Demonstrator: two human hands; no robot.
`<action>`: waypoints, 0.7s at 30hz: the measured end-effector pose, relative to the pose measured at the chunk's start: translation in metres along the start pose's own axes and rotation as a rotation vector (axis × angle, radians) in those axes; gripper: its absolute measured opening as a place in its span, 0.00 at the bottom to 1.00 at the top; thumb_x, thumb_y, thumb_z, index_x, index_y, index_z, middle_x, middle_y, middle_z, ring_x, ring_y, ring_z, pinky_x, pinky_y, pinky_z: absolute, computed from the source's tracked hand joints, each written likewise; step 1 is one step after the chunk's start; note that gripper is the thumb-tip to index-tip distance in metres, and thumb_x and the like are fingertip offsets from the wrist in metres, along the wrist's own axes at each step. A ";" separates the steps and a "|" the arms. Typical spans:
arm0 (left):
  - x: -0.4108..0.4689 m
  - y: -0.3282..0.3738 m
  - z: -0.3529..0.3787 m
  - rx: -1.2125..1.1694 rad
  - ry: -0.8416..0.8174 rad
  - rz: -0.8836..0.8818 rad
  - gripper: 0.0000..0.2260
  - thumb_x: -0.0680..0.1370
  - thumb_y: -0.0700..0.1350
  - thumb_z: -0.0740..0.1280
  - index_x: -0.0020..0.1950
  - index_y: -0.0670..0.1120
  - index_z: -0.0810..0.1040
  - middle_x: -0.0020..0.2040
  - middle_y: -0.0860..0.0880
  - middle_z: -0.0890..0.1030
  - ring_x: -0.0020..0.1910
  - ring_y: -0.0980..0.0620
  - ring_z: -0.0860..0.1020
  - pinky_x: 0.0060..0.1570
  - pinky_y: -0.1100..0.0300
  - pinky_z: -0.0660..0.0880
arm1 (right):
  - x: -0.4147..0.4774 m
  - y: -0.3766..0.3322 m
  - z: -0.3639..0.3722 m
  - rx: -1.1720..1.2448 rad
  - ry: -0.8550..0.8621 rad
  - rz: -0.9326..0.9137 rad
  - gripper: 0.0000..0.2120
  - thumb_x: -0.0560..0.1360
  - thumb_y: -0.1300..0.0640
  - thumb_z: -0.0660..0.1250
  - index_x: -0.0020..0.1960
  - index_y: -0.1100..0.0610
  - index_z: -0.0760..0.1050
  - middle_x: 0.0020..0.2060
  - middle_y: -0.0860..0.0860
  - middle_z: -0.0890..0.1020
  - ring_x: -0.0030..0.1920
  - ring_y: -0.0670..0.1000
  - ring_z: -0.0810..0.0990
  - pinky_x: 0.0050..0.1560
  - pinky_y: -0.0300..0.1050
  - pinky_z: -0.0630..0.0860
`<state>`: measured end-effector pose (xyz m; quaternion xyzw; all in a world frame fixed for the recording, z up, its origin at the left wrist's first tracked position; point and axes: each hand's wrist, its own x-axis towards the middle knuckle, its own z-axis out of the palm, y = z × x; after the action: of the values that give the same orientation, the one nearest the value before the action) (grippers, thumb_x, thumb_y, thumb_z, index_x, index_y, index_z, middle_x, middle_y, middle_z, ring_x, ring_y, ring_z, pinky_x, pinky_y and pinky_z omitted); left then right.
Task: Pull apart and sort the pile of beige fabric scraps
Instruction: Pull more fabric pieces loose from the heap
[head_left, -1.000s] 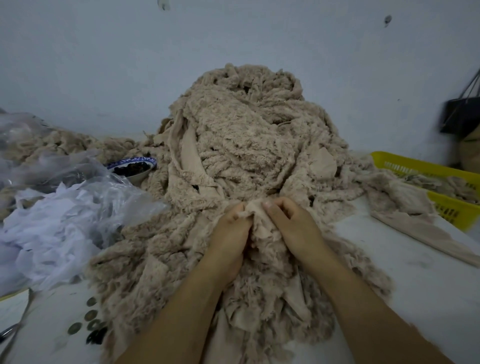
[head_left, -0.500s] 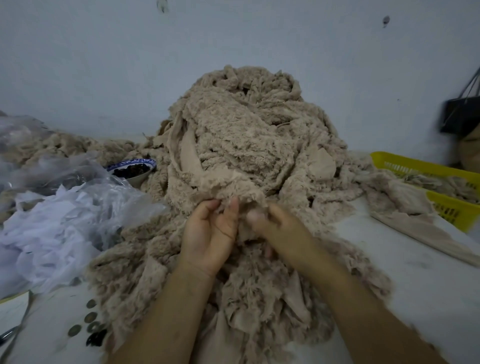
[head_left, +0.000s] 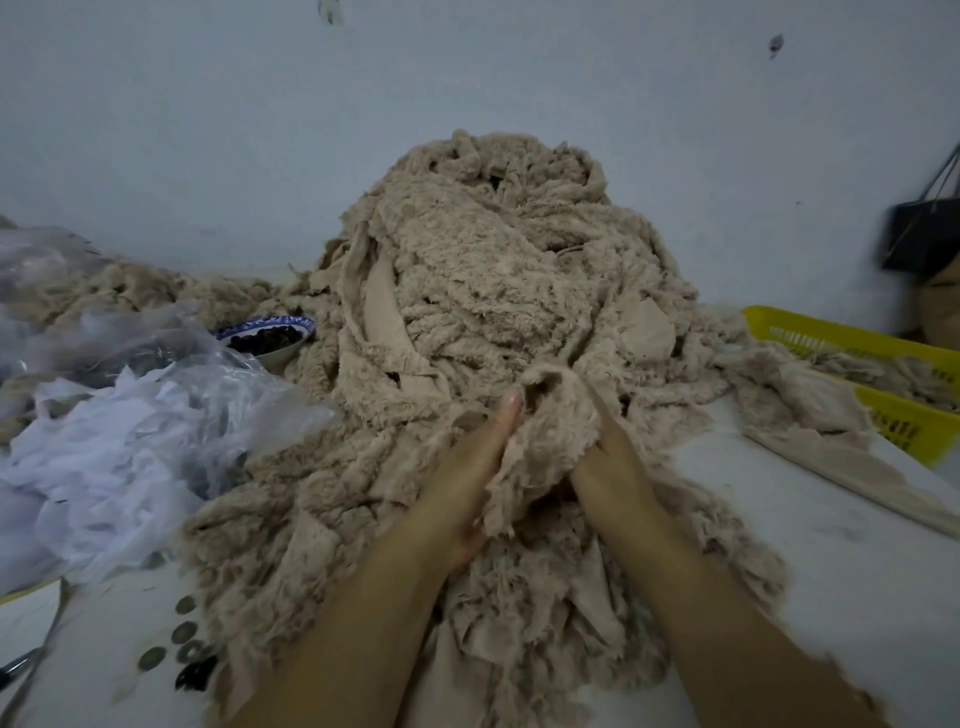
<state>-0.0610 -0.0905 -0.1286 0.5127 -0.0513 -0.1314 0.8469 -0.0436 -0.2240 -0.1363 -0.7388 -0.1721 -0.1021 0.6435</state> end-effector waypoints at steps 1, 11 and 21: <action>-0.002 0.001 0.003 0.019 0.000 0.005 0.18 0.76 0.61 0.68 0.59 0.53 0.84 0.60 0.50 0.84 0.59 0.53 0.82 0.53 0.60 0.80 | -0.002 0.000 0.002 -0.027 -0.068 -0.039 0.15 0.75 0.31 0.60 0.60 0.17 0.64 0.64 0.21 0.68 0.68 0.29 0.65 0.65 0.29 0.64; 0.003 0.007 -0.012 -0.267 0.086 0.073 0.16 0.74 0.47 0.66 0.56 0.39 0.82 0.51 0.38 0.85 0.46 0.46 0.86 0.38 0.57 0.82 | -0.003 -0.001 0.008 -0.294 -0.142 -0.270 0.17 0.78 0.56 0.56 0.61 0.46 0.79 0.67 0.36 0.70 0.70 0.34 0.64 0.68 0.29 0.60; -0.002 0.003 -0.019 -0.019 -0.075 -0.031 0.09 0.71 0.46 0.71 0.46 0.45 0.88 0.45 0.46 0.87 0.44 0.51 0.86 0.39 0.60 0.81 | 0.006 0.024 -0.002 -0.320 -0.220 -0.026 0.21 0.80 0.63 0.61 0.62 0.38 0.74 0.62 0.41 0.77 0.61 0.40 0.75 0.57 0.39 0.72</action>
<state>-0.0585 -0.0723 -0.1349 0.4999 -0.0740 -0.1640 0.8472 -0.0283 -0.2280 -0.1555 -0.8362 -0.2326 -0.0549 0.4936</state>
